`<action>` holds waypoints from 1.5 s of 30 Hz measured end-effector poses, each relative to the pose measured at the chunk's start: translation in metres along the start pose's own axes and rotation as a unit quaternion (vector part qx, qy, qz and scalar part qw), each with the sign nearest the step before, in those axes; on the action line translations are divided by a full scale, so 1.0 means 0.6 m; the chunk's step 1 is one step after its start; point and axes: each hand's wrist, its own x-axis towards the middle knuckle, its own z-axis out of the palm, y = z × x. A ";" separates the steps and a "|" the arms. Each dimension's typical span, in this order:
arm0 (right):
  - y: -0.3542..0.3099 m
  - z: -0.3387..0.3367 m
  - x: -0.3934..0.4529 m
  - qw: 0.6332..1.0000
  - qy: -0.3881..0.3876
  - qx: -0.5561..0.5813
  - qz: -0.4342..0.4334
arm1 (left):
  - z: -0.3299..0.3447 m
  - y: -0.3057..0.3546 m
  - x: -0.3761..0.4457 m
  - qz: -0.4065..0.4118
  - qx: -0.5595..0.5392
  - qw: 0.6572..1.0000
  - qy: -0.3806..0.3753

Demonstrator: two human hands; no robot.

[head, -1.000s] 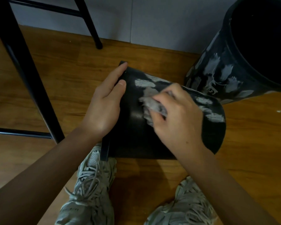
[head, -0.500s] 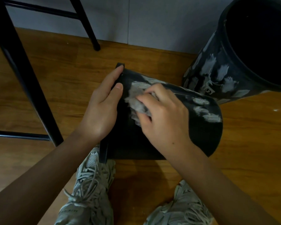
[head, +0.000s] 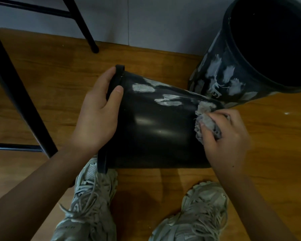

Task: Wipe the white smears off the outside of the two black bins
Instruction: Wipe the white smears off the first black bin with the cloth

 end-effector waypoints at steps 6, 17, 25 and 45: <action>0.038 -0.012 -0.004 0.999 0.007 -0.015 0.048 | 0.004 0.020 0.006 0.031 0.047 0.998 -0.011; -0.121 0.036 0.064 0.989 -0.072 0.072 -0.112 | 0.018 0.027 0.020 -0.035 0.144 0.988 0.029; -0.075 0.012 0.046 0.996 -0.067 0.030 -0.049 | 0.016 0.019 0.024 0.029 0.225 0.973 0.044; -0.018 -0.012 0.011 0.995 -0.101 -0.008 -0.022 | 0.002 -0.003 0.021 0.029 0.245 0.965 0.089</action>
